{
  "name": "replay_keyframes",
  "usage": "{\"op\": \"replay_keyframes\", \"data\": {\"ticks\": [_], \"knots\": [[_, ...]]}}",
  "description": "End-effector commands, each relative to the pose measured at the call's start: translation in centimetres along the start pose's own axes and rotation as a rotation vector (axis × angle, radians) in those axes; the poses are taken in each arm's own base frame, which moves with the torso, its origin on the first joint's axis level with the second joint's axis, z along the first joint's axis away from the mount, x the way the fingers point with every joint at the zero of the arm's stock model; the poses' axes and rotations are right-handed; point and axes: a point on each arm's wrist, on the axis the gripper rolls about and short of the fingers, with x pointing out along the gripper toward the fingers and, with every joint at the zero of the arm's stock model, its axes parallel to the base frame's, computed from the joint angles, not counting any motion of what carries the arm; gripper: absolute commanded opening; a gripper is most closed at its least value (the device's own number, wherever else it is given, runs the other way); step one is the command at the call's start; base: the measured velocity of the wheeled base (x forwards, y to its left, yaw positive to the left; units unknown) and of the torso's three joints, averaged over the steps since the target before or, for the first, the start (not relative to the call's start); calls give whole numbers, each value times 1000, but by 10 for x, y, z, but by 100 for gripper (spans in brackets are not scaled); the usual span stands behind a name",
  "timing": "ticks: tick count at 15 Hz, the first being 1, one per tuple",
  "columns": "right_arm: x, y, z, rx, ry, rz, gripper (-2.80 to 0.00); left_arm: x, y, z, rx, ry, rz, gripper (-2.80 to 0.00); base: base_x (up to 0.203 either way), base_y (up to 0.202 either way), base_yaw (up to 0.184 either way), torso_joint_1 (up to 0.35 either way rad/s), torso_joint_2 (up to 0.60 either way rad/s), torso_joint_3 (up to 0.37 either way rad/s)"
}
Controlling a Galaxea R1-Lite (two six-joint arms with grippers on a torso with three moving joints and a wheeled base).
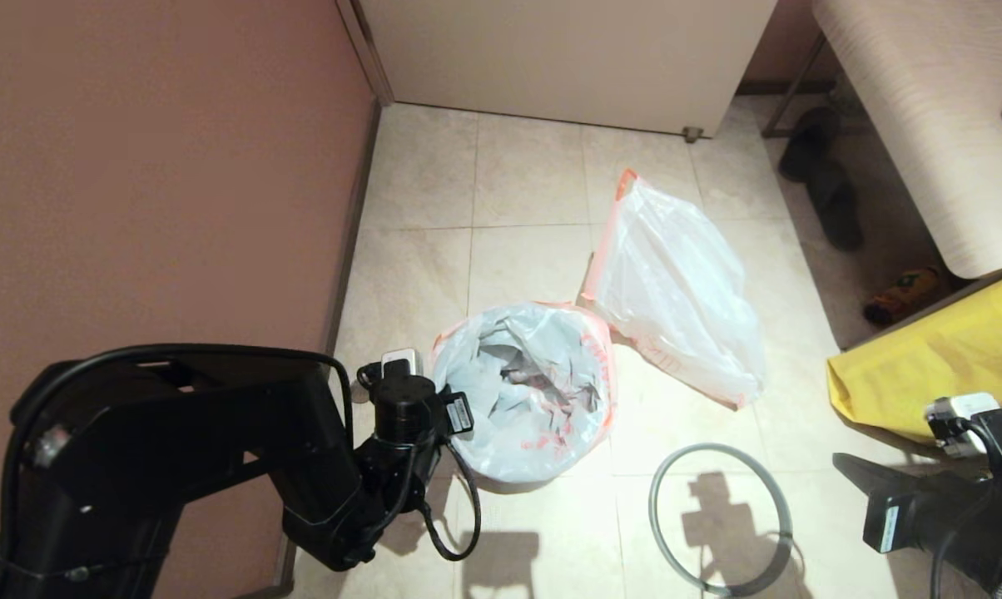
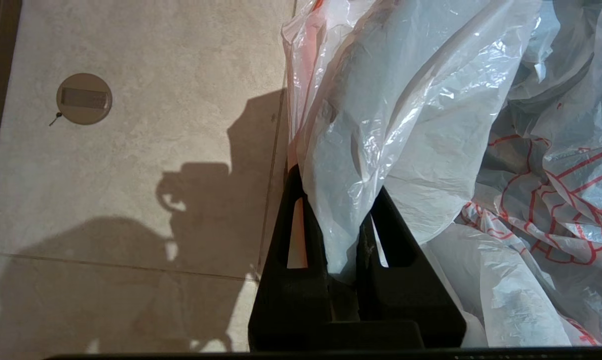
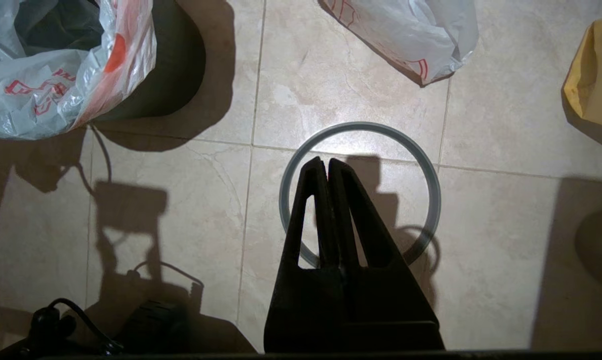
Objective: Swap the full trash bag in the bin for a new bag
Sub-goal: Put the new garbage bag on the trash can
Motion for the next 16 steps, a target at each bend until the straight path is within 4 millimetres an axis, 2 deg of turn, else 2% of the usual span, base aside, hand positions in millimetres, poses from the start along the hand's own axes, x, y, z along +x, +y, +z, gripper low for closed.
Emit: {"op": "replay_keyframes", "data": {"ticks": [1, 3, 6, 8, 9, 12, 14, 16], "knots": [[21, 10, 11, 22, -6, 46, -280, 2, 2, 1, -4, -7, 9, -280, 0, 0, 0, 0, 0, 0], [42, 27, 13, 38, 44, 108, -280, 2, 2, 0, 0, -6, 8, -280, 0, 0, 0, 0, 0, 0], [77, 51, -3, 13, 148, 169, -280, 4, 2, -6, 8, 6, 10, -280, 0, 0, 0, 0, 0, 0], [103, 72, -5, -8, 157, 217, -280, 4, 2, -11, 55, 17, 8, -280, 0, 0, 0, 0, 0, 0], [109, 81, -7, -19, 160, 239, -280, 4, 0, -11, 55, 10, 3, 0, 0, 0, 0, 0, 0, 0], [124, 105, -2, -49, 173, 285, -280, -1, -3, -11, 39, -31, -20, 0, 0, 0, 0, 0, 0, 0], [130, 116, 8, -52, 166, 282, -280, -14, -7, 10, 15, -87, -48, 0, 0, 0, 0, 0, 0, 0], [132, 117, 10, -55, 185, 273, -280, -31, -10, 26, 5, -112, -77, 0, 0, 0, 0, 0, 0, 0]]}}
